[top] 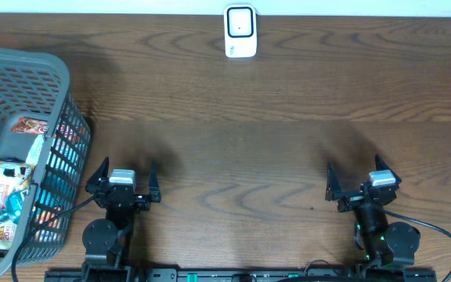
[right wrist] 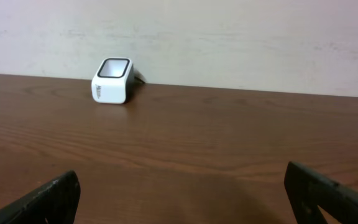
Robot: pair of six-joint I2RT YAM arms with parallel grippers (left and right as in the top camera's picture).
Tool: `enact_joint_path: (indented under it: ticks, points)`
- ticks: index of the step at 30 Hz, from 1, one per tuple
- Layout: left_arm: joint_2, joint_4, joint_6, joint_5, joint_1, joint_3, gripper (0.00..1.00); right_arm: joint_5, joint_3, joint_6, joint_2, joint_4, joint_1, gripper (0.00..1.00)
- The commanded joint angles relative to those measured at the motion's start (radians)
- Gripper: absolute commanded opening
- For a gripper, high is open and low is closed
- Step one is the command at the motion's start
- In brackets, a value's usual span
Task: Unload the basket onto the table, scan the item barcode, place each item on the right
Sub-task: 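Raise the left gripper and swing it toward the grey basket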
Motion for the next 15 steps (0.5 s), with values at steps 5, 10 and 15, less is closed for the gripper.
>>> enact_joint_path:
  ticks: [5,10,15]
  points:
    - [-0.006,-0.039,0.002,-0.031,-0.004,-0.016,0.98,0.005,-0.004,-0.001,-0.005,-0.001,0.004,0.99]
    - [-0.006,-0.04,0.002,-0.031,-0.004,-0.016,0.98,0.005,-0.004,-0.001,-0.005,-0.001,0.004,0.99]
    - [-0.006,-0.039,0.002,-0.031,-0.004,-0.016,0.98,0.005,-0.004,-0.001,-0.005,-0.001,0.004,0.99]
